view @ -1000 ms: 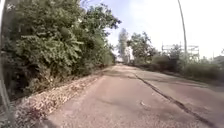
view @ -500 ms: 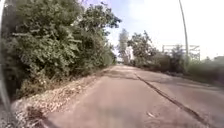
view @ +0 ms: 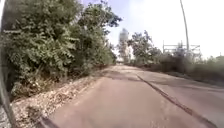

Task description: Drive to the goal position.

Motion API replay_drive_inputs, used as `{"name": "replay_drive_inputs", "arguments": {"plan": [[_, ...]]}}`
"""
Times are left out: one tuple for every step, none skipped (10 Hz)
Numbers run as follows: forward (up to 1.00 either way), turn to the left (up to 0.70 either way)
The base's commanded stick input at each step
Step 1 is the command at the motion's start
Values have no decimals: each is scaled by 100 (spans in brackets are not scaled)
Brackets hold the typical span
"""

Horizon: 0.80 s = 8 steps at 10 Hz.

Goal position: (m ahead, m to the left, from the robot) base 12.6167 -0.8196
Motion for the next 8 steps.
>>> {"name": "replay_drive_inputs", "arguments": {"plan": [[70,0],[70,0],[70,0],[70,0],[70,0],[70,0],[70,0],[70,0]]}}
